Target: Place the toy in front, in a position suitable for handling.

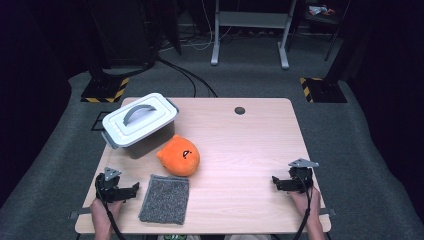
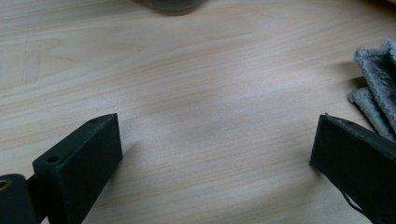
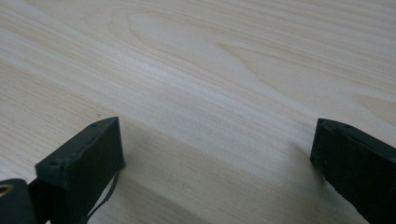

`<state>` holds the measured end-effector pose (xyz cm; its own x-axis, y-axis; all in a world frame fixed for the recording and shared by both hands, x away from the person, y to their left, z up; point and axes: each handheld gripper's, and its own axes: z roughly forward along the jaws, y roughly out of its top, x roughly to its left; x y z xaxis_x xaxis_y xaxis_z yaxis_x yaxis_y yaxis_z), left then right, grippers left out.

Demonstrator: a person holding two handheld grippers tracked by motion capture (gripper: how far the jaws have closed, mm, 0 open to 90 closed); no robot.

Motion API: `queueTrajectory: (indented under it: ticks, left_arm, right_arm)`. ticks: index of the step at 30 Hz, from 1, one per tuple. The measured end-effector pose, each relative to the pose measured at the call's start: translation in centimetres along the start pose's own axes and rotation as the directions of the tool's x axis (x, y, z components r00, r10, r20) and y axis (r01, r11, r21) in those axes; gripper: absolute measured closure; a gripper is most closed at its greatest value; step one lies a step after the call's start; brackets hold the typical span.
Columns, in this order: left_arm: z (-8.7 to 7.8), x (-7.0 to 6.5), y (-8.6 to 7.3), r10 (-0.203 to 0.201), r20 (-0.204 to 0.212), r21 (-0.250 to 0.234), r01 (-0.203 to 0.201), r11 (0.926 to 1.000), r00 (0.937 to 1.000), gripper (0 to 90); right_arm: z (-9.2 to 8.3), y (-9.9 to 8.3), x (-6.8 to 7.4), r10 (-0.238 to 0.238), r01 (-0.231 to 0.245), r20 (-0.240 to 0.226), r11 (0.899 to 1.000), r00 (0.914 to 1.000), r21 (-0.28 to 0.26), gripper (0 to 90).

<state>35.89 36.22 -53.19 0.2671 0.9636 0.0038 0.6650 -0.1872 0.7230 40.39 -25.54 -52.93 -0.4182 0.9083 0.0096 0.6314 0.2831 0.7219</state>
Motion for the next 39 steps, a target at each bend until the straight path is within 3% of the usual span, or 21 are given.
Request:
queueTrajectory:
  ticks: [15,24,31,39]
  left_arm:
    - [0.1,-0.1,0.0,-0.002,-0.004,-0.009,0.002,1.0,1.0,1.5]
    - [0.1,0.0,0.0,-0.004,-0.003,-0.008,0.004,1.0,1.0,1.5]
    - [0.1,0.0,0.0,-0.004,-0.003,-0.008,0.004,1.0,1.0,1.5]
    - [0.1,0.0,0.0,-0.003,-0.003,-0.008,0.003,1.0,1.0,1.6]
  right_arm:
    - [0.0,0.0,0.0,0.001,-0.001,-0.001,1.0,1.0,0.002,1.4]
    - [0.1,0.1,-0.1,-0.024,0.024,-0.004,1.0,0.9997,0.009,0.0]
    - [0.1,0.4,-0.1,-0.023,0.023,-0.012,0.999,0.9997,0.038,0.0]
    - [0.1,0.7,0.9,-0.019,0.02,-0.029,0.999,0.9994,0.034,0.0]
